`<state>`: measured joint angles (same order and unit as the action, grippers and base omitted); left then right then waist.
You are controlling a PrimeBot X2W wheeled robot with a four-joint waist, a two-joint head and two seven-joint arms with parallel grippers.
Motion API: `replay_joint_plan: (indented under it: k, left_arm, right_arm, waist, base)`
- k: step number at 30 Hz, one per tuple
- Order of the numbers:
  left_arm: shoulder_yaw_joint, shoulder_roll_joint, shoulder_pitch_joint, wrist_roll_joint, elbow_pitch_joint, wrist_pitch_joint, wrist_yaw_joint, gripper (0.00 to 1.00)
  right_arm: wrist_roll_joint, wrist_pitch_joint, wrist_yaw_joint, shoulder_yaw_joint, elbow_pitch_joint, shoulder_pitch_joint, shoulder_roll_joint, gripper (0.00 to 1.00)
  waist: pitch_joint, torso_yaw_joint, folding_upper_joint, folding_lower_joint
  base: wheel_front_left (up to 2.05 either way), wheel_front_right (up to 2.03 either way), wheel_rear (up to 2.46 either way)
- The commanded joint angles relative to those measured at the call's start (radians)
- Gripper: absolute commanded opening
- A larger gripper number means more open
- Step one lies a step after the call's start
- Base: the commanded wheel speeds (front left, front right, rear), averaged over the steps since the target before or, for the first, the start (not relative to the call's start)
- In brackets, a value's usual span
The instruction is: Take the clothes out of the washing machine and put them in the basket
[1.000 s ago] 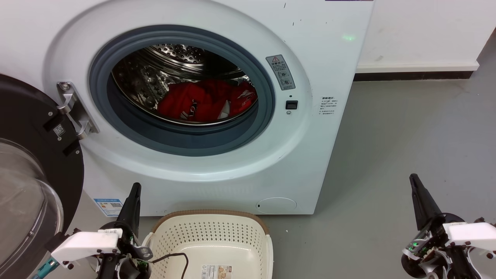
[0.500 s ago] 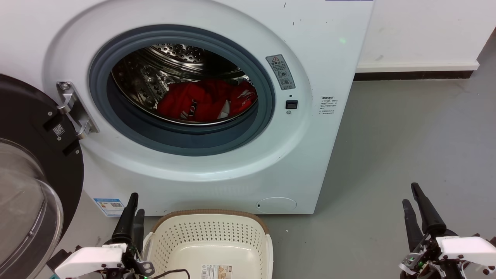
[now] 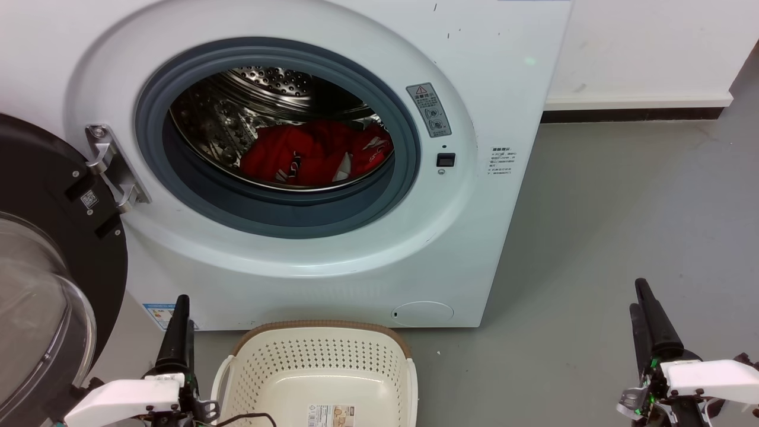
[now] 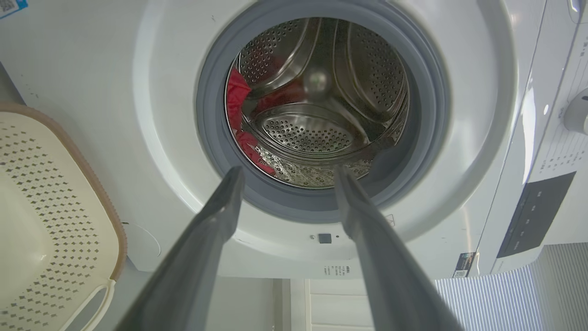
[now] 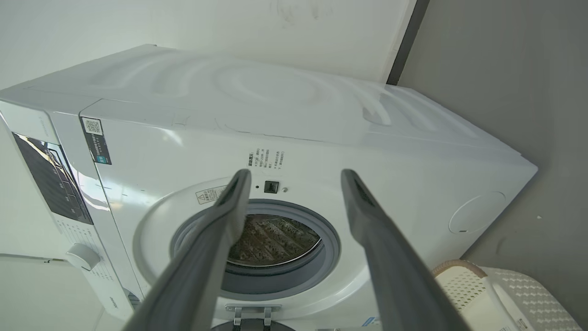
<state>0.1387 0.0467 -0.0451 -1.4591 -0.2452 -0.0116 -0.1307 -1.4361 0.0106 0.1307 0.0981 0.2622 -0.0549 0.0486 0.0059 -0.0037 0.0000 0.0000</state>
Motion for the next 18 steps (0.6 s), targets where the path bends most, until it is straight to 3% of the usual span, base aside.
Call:
replay_joint_plan:
  k: [1, 13, 18]
  left_arm:
    - [0.014, 0.002, -0.005, 0.046, 0.027, 0.014, 0.000, 1.00]
    - [0.069, 0.003, -0.015, 0.317, 0.141, 0.060, 0.009, 1.00]
    - [0.057, 0.003, -0.011, 0.440, 0.215, 0.078, 0.044, 1.00]
  right_arm:
    - [0.051, -0.013, 0.000, 0.004, -0.022, -0.011, 0.002, 1.00]
    - [0.427, -0.059, 0.000, -0.013, -0.131, -0.021, 0.002, 1.00]
    - [0.614, -0.077, 0.000, -0.052, -0.197, -0.025, 0.002, 1.00]
  waist:
    - [0.000, 0.000, 0.0000, 0.0000]
    - [0.009, -0.004, 0.0000, 0.0000]
    - [0.012, -0.005, 0.0000, 0.0000]
  base:
    - [0.00, 0.00, 0.00]
    - [0.00, 0.00, 0.00]
    - [0.00, 0.00, 0.00]
